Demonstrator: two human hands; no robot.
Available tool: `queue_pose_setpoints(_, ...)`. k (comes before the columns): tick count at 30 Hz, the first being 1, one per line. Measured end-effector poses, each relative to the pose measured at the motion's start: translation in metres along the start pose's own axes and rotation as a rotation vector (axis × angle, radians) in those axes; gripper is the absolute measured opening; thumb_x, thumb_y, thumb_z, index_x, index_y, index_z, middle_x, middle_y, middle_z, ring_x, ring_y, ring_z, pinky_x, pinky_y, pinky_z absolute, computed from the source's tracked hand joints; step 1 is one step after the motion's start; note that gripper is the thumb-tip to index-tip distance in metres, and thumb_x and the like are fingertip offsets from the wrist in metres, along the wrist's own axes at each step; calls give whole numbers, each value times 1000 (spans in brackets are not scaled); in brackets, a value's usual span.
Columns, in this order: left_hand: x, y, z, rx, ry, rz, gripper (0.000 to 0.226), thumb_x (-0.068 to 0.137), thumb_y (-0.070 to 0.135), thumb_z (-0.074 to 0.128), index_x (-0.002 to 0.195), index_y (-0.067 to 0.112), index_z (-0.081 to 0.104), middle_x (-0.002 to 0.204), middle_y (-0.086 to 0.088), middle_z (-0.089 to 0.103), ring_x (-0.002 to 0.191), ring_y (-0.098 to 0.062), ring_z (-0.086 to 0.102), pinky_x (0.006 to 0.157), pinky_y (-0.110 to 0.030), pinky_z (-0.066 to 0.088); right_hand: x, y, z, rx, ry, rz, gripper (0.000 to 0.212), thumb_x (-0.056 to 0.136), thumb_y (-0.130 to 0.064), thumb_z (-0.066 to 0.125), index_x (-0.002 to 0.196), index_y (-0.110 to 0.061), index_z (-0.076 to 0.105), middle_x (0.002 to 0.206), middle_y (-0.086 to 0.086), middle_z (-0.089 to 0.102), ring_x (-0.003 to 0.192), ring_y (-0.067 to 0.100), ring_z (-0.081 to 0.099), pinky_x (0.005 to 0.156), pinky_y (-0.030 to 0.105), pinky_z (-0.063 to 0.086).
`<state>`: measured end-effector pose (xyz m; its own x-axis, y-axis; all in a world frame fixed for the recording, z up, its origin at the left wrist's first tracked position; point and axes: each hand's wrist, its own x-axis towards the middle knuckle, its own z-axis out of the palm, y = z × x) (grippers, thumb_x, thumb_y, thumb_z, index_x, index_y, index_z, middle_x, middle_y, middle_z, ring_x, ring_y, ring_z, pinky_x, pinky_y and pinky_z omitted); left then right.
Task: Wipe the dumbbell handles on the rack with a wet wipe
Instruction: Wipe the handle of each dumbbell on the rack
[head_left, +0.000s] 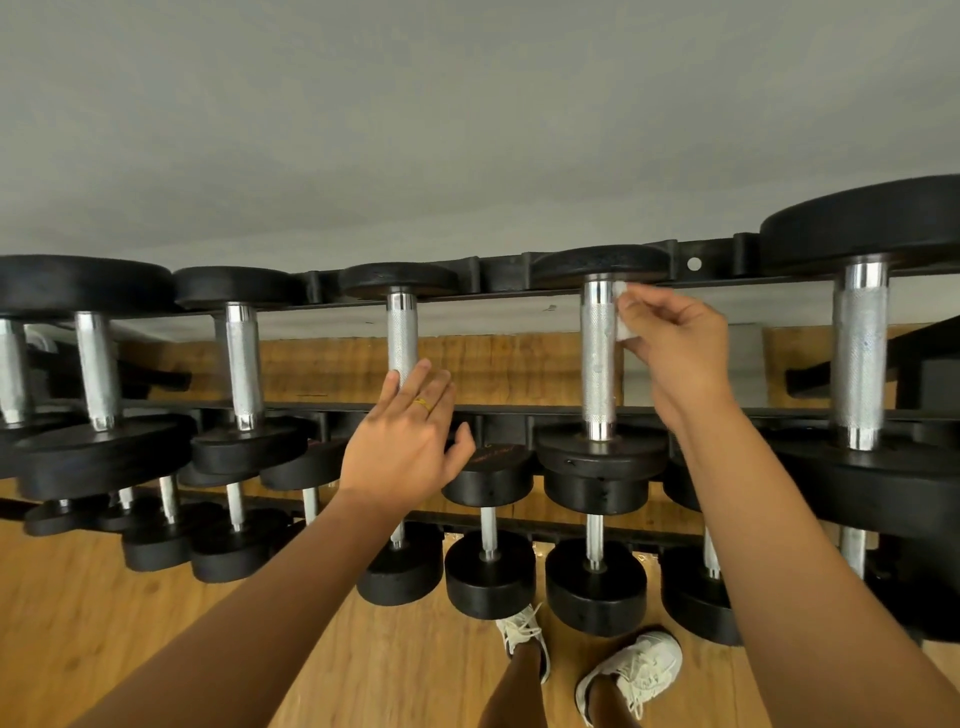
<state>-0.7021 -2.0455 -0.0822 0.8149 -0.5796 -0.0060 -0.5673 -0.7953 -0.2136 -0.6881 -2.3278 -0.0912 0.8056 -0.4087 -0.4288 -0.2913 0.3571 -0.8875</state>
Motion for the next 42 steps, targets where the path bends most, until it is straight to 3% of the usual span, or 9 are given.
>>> queue_pose_setpoints(7, 1, 0, -3, -20, -50, -13, 55, 100, 39, 41, 126, 1, 71, 135, -15, 67, 140, -32, 51, 116, -53, 39, -21, 6, -14, -102, -51, 72, 14, 91, -11, 71, 100, -21, 74, 102, -2, 76, 103, 15, 70, 98, 43, 56)
queue_pose_setpoints(13, 0, 1, -8, -47, -64, -25, 54, 101, 36, 39, 126, 0, 70, 134, -14, 67, 142, -32, 48, 118, -54, 37, -7, -11, 2, -215, -35, -59, 13, 93, -12, 69, 103, -17, 76, 101, -4, 76, 99, 9, 71, 98, 40, 55)
queue_pose_setpoints(17, 0, 1, -6, -50, -79, -24, 54, 101, 37, 38, 126, 0, 70, 135, -14, 67, 142, -32, 48, 118, -54, 36, -22, -4, -5, -197, -26, 0, 13, 93, -12, 69, 99, -22, 74, 101, -4, 76, 99, 10, 71, 96, 39, 56)
queue_pose_setpoints(21, -1, 0, -5, -54, -46, -24, 53, 101, 36, 39, 124, 0, 71, 133, -15, 68, 141, -33, 49, 117, -55, 38, -33, 4, -16, -225, -78, 28, 16, 92, -11, 70, 92, -27, 74, 99, -4, 76, 99, 12, 71, 97, 42, 56)
queue_pose_setpoints(28, -2, 0, -3, -67, -26, -24, 50, 101, 35, 43, 124, 0, 71, 132, -15, 68, 141, -34, 49, 118, -56, 37, -20, -4, -1, -206, -40, -7, 16, 95, -10, 67, 99, -23, 74, 102, -7, 75, 100, 8, 70, 96, 37, 57)
queue_pose_setpoints(34, -1, 0, -1, -83, 0, -23, 50, 101, 34, 43, 123, -1, 71, 132, -16, 68, 139, -35, 51, 116, -56, 38, -44, 8, -20, -315, -122, 34, 30, 93, -7, 68, 88, -37, 70, 95, -12, 73, 99, 8, 69, 100, 38, 54)
queue_pose_setpoints(38, -1, 0, -3, -81, 6, -24, 49, 101, 33, 45, 126, -1, 69, 134, -16, 67, 139, -35, 52, 116, -55, 37, -31, 2, -3, -360, -148, -6, 27, 97, -6, 61, 98, -31, 71, 102, -10, 73, 98, 8, 69, 95, 36, 57)
queue_pose_setpoints(42, -1, 0, -2, -78, -5, -23, 49, 101, 33, 45, 124, -1, 70, 134, -16, 67, 139, -35, 52, 116, -56, 39, -50, 7, -18, -393, -163, 45, 28, 96, -10, 64, 94, -37, 71, 103, -10, 74, 102, 7, 68, 98, 37, 55)
